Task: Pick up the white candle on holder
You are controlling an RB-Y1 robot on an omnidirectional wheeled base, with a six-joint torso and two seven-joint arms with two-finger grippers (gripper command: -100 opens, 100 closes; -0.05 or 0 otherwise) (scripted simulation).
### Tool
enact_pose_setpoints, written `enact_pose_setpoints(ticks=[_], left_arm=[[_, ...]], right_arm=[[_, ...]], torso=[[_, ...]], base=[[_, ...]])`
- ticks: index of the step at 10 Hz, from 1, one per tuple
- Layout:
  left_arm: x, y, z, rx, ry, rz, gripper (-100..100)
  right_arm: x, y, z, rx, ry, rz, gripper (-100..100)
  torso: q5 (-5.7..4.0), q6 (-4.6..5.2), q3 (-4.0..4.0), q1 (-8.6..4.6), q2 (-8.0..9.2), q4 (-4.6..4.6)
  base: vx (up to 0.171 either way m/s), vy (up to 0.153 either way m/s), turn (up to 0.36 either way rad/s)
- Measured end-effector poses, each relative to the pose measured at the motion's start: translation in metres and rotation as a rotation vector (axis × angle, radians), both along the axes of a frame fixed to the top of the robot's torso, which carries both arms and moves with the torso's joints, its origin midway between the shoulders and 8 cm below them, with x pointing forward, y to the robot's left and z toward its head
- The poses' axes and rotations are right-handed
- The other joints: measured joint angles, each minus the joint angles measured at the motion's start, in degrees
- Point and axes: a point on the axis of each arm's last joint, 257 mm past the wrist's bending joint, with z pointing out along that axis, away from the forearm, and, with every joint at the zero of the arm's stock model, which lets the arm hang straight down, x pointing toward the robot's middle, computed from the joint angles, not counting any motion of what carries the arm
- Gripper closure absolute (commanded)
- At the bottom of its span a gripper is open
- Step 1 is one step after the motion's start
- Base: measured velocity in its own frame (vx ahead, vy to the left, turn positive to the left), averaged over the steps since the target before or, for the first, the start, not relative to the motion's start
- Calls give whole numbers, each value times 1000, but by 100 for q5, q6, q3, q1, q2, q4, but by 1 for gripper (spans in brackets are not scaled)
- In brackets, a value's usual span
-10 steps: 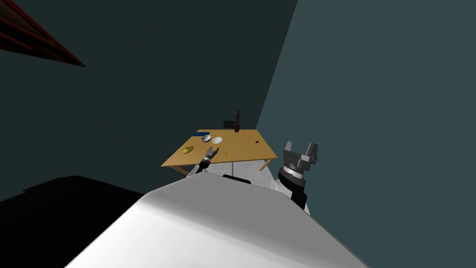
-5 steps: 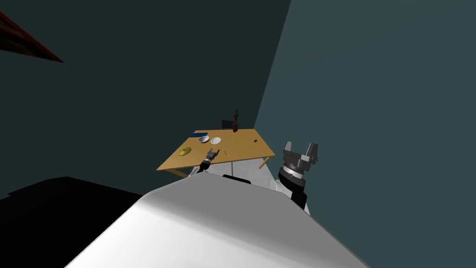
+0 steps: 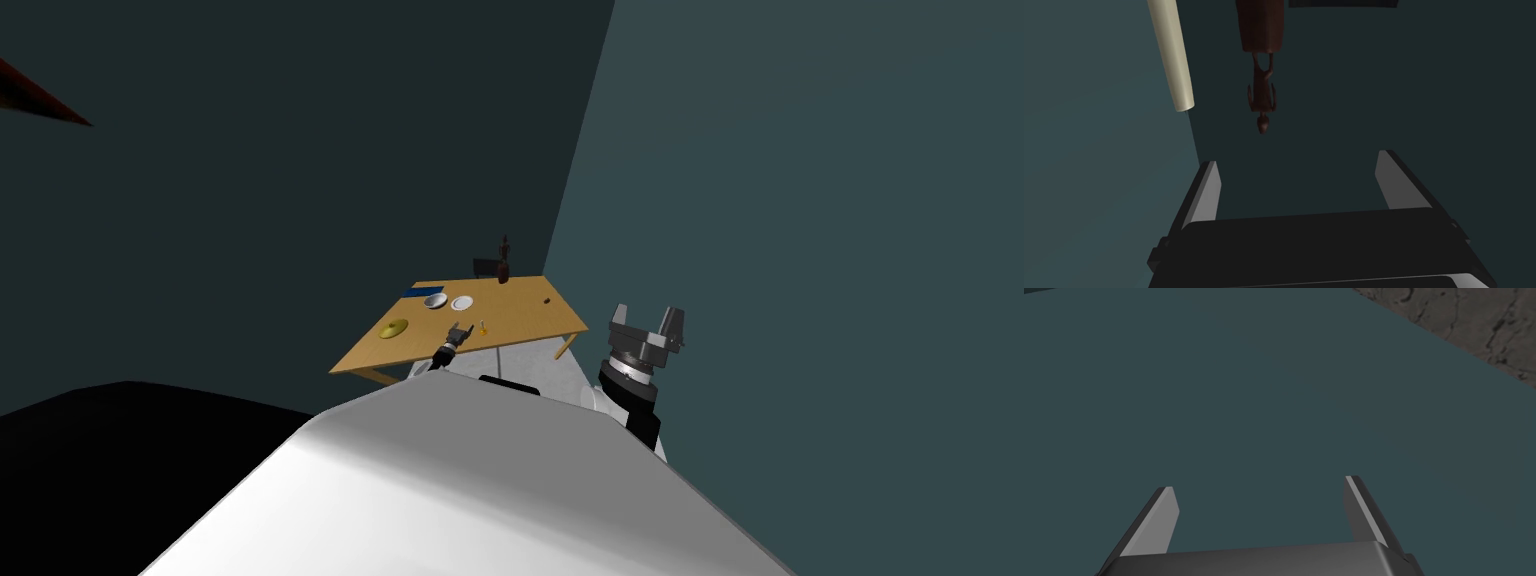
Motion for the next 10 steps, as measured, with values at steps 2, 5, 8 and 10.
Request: enact_pose_setpoints(ticks=[2, 5, 8, 10], left_arm=[[0, -3, -11, 16, 23, -4, -100], [4, -11, -26, 35, 54, -13, -100], [1, -21, -45, 48, 98, -24, -100], [4, -25, -51, 55, 116, -31, -100]], right_arm=[[0, 0, 0, 0, 0, 0, 0], [0, 0, 0, 0, 0, 0, 0], [0, 0, 0, 0, 0, 0, 0], [0, 0, 0, 0, 0, 0, 0]], torso=[[0, -1, 0, -1, 1, 0], [-1, 2, -1, -4, -2, 0], [0, 1, 0, 2, 0, 0], [-1, 0, -1, -2, -2, 0]], base=[[-15, 28, -90], [-12, 21, -79], [-16, 33, -114], [-11, 21, -66]])
